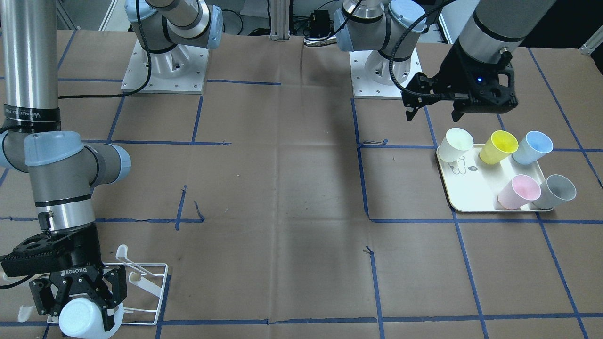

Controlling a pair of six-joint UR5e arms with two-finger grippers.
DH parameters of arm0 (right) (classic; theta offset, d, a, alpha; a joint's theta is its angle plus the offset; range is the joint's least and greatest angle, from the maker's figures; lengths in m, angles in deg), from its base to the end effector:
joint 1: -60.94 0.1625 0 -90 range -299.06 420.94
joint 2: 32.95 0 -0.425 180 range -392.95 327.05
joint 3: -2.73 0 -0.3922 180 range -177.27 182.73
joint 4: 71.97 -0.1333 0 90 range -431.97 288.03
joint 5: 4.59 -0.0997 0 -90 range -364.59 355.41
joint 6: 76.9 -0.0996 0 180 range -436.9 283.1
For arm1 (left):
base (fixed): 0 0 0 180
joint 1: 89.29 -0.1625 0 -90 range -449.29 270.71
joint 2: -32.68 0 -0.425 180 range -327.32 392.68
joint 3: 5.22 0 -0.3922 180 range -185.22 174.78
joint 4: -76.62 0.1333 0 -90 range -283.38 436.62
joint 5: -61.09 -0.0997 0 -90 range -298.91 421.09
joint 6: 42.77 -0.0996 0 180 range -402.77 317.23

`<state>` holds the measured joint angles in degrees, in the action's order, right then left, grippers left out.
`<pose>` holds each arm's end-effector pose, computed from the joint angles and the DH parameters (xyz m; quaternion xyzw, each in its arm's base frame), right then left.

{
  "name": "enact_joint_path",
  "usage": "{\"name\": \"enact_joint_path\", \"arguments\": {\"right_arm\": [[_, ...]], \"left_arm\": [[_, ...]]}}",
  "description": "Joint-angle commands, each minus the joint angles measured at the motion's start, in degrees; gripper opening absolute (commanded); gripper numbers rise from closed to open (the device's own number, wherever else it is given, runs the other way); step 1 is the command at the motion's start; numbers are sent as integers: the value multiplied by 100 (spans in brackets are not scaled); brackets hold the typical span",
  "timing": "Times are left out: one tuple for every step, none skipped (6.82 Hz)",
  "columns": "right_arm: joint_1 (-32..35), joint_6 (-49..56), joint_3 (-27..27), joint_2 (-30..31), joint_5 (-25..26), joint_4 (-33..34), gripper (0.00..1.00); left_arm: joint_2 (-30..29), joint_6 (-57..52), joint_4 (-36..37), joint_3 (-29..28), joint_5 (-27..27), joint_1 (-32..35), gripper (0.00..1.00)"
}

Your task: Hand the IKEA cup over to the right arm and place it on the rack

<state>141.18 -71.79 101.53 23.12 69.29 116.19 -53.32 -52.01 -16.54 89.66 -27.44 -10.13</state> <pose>0.0466 -0.6784 0.2768 -0.0296 0.8785 -0.4727 0.0635 -0.0479 -0.4724 0.4741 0.0144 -0.9992 -0.0325 0.0188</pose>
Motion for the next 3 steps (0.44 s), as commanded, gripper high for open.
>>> {"name": "enact_joint_path", "arguments": {"right_arm": [[9, -10, -10, 9, 4, -17, 99], [9, -10, -10, 9, 4, -17, 99], [9, -10, -18, 26, 4, -17, 100]], "left_arm": [[494, -1050, 25, 966, -32, -1170, 100], [767, -1332, 139, 1406, -398, -1592, 99], [978, -1570, 253, 1741, -419, -1979, 99]]}}
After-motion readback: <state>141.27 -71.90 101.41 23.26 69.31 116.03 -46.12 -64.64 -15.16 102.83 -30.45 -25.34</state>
